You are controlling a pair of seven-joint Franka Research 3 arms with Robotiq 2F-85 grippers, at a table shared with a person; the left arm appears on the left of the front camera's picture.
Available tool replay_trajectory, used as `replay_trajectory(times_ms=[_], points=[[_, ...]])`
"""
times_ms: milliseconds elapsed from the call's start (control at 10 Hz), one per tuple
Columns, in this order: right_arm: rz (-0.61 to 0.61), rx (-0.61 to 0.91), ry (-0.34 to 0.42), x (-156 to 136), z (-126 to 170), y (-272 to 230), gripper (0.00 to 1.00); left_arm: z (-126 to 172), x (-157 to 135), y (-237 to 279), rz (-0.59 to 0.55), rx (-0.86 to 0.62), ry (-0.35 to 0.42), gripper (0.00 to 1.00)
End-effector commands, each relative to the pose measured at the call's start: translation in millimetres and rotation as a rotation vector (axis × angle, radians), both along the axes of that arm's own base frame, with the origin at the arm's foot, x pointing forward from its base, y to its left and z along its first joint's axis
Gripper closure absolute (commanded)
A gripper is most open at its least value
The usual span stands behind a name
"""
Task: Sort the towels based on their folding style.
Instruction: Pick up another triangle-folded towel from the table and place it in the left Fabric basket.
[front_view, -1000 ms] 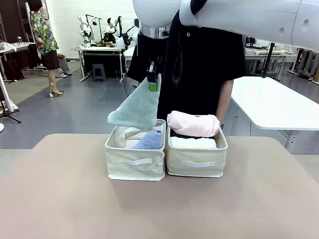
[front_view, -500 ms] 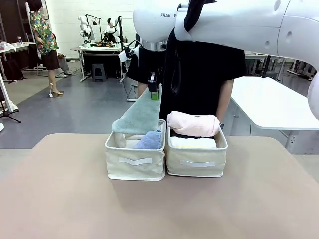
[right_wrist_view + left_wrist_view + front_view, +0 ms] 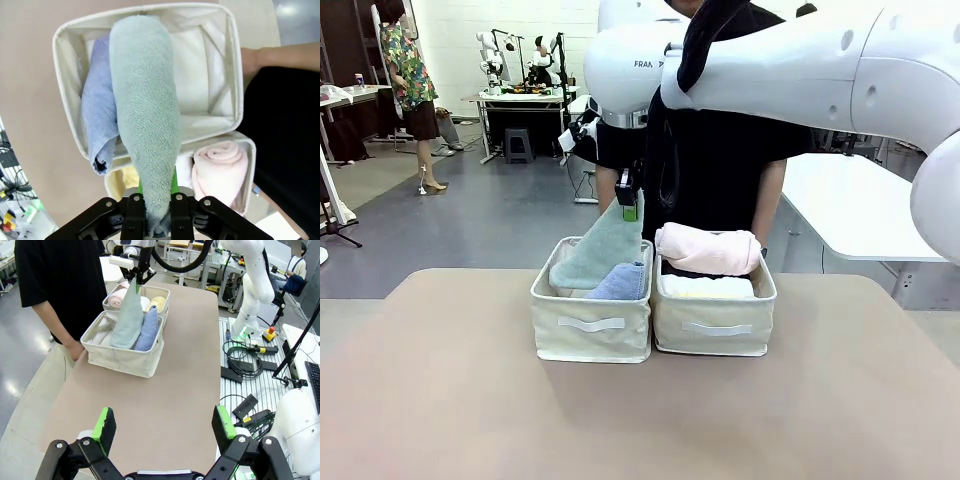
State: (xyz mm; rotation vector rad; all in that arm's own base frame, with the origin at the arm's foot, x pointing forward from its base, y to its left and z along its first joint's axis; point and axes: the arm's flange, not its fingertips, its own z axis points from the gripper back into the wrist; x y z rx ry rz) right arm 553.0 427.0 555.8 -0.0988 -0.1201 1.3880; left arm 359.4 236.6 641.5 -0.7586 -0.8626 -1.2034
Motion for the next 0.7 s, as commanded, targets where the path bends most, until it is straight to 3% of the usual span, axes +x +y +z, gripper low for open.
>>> replay_trajectory(times_ms=[0, 600], points=[[0.011, -0.045, 0.002, 13.3, 2.3, 7.3, 0.83, 1.2, -1.6, 1.0, -0.006, -0.010, -0.017, 0.00], [-0.014, -0.038, 0.094, 26.8, -51.3, 14.8, 0.83, 1.2, -1.6, 1.0, -0.006, -0.010, -0.017, 0.00]])
